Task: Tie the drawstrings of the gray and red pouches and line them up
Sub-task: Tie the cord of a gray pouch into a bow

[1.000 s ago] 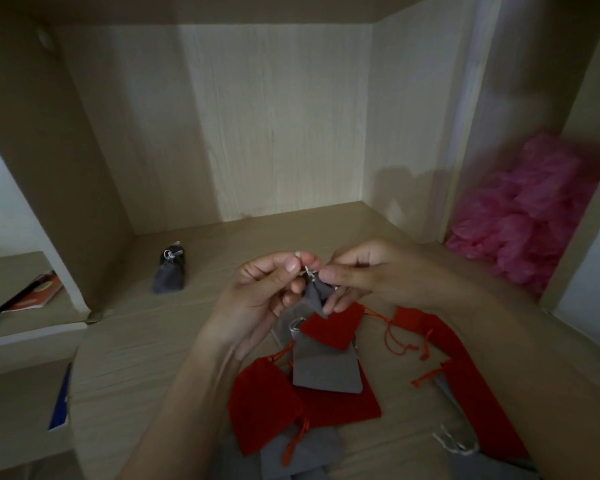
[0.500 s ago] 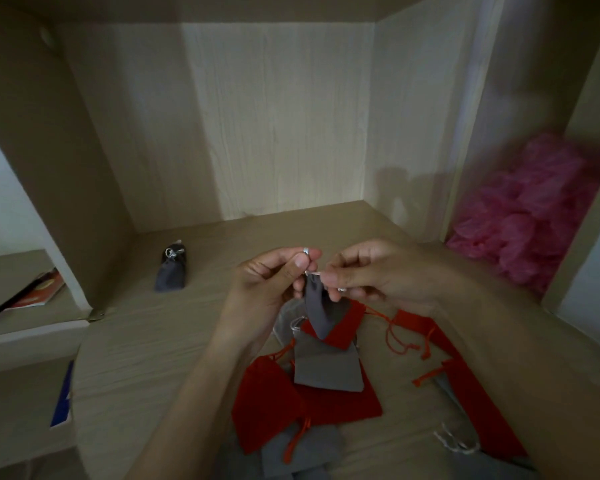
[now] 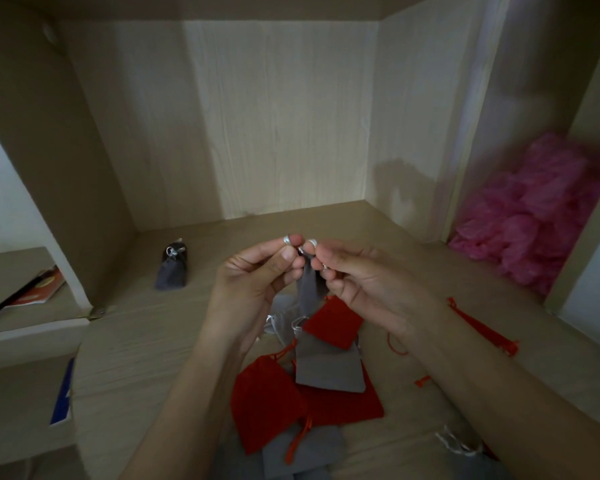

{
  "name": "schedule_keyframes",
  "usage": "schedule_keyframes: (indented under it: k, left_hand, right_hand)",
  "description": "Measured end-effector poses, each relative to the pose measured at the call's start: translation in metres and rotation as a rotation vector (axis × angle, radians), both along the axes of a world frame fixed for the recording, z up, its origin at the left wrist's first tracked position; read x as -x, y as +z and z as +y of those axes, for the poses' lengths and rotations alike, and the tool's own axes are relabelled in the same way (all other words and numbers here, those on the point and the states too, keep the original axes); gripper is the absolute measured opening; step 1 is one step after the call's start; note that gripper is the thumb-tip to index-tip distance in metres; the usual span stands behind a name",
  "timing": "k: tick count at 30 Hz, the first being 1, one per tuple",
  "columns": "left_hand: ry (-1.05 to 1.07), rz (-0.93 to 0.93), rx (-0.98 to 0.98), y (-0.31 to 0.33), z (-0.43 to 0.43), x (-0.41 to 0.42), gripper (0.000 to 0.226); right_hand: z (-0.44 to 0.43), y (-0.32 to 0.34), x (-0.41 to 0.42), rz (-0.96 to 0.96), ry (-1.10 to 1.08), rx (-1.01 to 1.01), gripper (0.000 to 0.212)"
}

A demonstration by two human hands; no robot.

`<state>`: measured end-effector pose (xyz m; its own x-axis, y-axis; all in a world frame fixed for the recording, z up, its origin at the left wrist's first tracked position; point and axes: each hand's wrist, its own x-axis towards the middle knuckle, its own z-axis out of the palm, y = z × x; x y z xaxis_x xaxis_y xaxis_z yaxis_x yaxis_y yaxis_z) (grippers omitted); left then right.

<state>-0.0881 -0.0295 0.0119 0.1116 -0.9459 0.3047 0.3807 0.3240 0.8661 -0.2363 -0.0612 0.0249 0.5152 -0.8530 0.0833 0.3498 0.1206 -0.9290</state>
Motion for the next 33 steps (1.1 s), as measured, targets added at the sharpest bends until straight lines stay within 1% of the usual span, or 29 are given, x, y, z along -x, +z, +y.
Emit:
schedule_keyframes:
  k: [5,7,11,15,18,23,28,30,33]
  left_hand:
    - [0.037,-0.006,0.007,0.0001,0.0009,-0.0004,0.019]
    - [0.087,-0.022,0.011,0.0005,0.0018,0.0007,0.017]
    - [0.238,-0.056,0.030,0.0024,0.0050,0.0053,0.021]
    - [0.297,-0.074,0.041,0.0034,0.0071,0.0060,0.015]
    - [0.288,-0.096,0.068,0.0030,0.0061,0.0048,0.015]
    - [0.234,-0.195,0.132,0.0027,0.0059,0.0040,0.025]
    - [0.250,-0.102,0.096,0.0070,0.0070,0.0025,0.015]
    - [0.239,-0.070,0.091,0.0071,0.0063,0.0011,0.020]
    - [0.191,-0.086,0.070,0.0049,0.0054,-0.0010,0.017]
  right_hand:
    - [0.0032,-0.0011,-0.0023,-0.024,-0.021,0.120,0.015]
    - [0.0040,-0.0027,-0.0046,-0.037,-0.031,0.127,0.015]
    - [0.0044,-0.0063,-0.0074,-0.029,-0.047,0.165,0.019]
    - [0.0043,-0.0056,-0.0046,-0.016,-0.051,0.201,0.020]
    - [0.0043,-0.0045,-0.0032,0.004,-0.046,0.212,0.020]
    - [0.0049,-0.0037,-0.0018,0.040,-0.057,0.250,0.018]
    - [0.0052,-0.0038,-0.0015,0.021,-0.023,0.224,0.016]
    - [0.0049,-0.0030,-0.0009,0.032,-0.011,0.219,0.015]
    - [0.0033,-0.0036,-0.0002,0.045,-0.012,0.204,0.015]
